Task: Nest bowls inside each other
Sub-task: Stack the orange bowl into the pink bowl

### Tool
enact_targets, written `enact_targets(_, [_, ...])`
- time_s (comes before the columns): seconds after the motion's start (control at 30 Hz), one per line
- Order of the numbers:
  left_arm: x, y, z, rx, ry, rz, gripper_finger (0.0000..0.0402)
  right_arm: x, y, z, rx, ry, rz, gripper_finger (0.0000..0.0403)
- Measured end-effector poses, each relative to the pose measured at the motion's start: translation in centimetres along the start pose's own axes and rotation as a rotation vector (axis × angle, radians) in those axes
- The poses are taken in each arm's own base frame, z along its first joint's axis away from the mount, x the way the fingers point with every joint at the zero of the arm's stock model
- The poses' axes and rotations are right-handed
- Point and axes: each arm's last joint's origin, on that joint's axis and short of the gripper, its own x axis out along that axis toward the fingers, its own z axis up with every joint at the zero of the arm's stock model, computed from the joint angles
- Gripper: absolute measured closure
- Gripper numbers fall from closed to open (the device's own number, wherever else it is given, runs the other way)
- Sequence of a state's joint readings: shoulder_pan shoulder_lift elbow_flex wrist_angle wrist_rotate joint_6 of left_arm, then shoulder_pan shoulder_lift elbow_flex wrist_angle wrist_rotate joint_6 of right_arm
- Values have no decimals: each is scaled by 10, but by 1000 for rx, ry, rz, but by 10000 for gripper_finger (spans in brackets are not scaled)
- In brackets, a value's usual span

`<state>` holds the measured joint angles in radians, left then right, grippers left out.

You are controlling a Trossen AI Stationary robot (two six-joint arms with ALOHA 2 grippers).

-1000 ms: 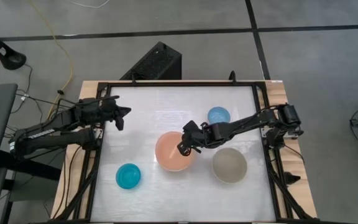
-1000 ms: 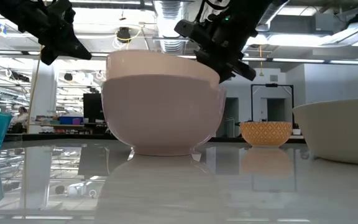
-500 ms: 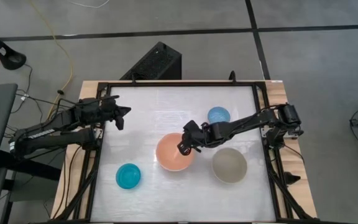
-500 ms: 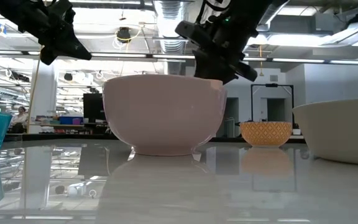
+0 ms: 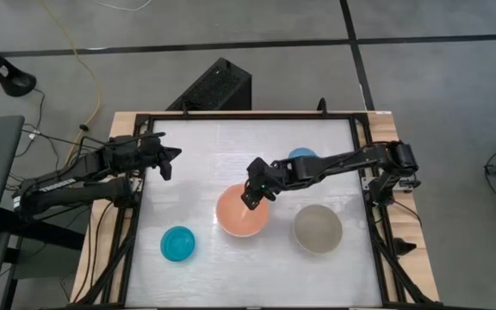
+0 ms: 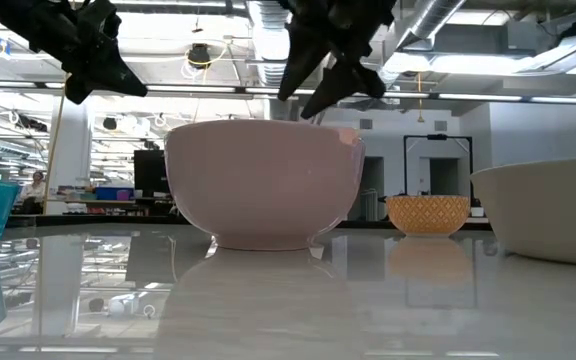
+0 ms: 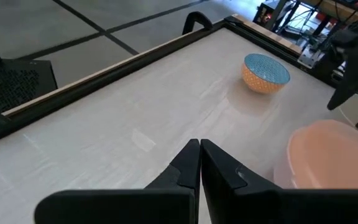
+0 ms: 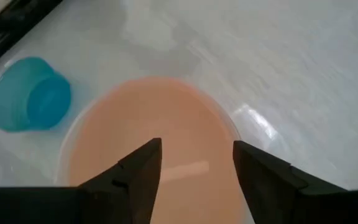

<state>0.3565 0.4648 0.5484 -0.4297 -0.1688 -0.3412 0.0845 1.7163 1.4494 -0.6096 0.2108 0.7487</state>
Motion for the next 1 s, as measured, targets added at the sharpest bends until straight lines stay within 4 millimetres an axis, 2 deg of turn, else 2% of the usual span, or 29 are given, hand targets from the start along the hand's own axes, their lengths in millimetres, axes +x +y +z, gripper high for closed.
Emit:
enact_targets(0.13, [0, 0, 0, 1, 3, 1, 401, 0, -2, 5, -2, 37, 51, 174])
enact_targets(0.23, [0, 0, -1, 1, 5, 2, 401, 7, -8, 3, 4, 118, 106, 204])
enact_targets(0.33, [0, 0, -1, 1, 6, 2, 401, 19, -15, -2, -5, 180, 116, 264])
enact_targets(0.47, [0, 0, -1, 0, 7, 2, 401, 24, -22, -4, 2, 180, 111, 368])
enact_targets(0.5, [0, 0, -1, 0, 7, 2, 401, 25, -24, -5, 6, 192, 101, 380])
enact_targets(0.77, [0, 0, -1, -2, 7, 2, 401, 30, -33, -10, 20, 248, 107, 354])
enact_targets(1.0, [0, 0, -1, 1, 6, 4, 401, 27, -34, -10, 22, 290, 144, 382])
